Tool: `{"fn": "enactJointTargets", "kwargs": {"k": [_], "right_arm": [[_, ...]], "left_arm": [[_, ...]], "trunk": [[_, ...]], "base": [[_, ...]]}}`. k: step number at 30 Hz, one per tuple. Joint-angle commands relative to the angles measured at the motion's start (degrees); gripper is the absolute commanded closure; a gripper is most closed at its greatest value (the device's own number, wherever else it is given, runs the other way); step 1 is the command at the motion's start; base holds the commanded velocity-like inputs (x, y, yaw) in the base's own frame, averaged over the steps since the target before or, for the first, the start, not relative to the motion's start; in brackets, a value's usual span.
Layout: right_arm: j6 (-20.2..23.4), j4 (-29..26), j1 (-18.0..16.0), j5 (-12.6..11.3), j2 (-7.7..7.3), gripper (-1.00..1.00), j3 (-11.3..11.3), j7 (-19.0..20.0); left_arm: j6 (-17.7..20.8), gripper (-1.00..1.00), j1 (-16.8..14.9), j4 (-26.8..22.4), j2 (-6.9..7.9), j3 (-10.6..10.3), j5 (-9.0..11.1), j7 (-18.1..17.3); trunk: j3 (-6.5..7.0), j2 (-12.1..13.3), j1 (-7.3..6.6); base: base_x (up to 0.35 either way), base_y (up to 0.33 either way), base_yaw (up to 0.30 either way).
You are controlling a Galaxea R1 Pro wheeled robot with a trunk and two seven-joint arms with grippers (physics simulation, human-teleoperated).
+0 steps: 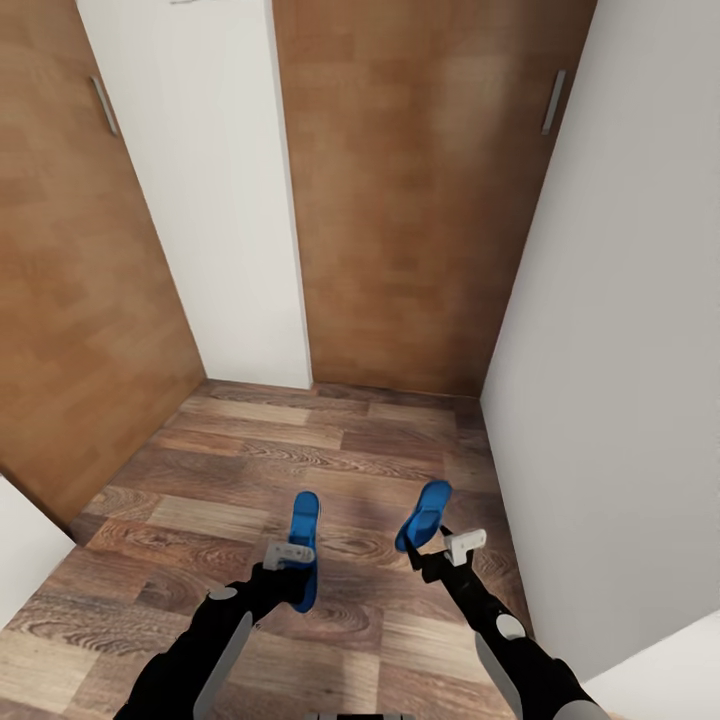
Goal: In the bedroom, move the book from the bed onto either nightstand, and place the two sandals side by side next to the bed.
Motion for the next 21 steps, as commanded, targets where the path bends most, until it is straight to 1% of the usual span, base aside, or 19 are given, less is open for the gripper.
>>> {"fn": "enactJointTargets", "kwargs": {"k": [1, 6, 21], "right_arm": [[-0.2, 0.1, 0.0, -0.6, 0.00, 1.00, 0.1, 0.4], [-0.2, 0.2, 0.0, -0.6, 0.03, 1.00, 0.1, 0.3], [-0.2, 0.2, 0.0, -0.6, 0.04, 1.00, 0.1, 0.2]], "left_arm": [[0.3, 1.00, 0.0, -0.1, 0.01, 0.2, 0.5, 0.0], [0.0, 1.00, 0.0, 0.0, -0.08, 0.3, 0.4, 0.1], [-0.1, 1.00, 0.0, 0.3, -0.32, 0.3, 0.3, 0.3]], "trunk": [[0.18, 0.0, -0.03], [1.29, 0.1, -0.16], [1.29, 0.1, -0.16]], "base": [[0.000, 0.000, 0.000], [0.000, 0.000, 0.000], [0.000, 0.000, 0.000]]}}
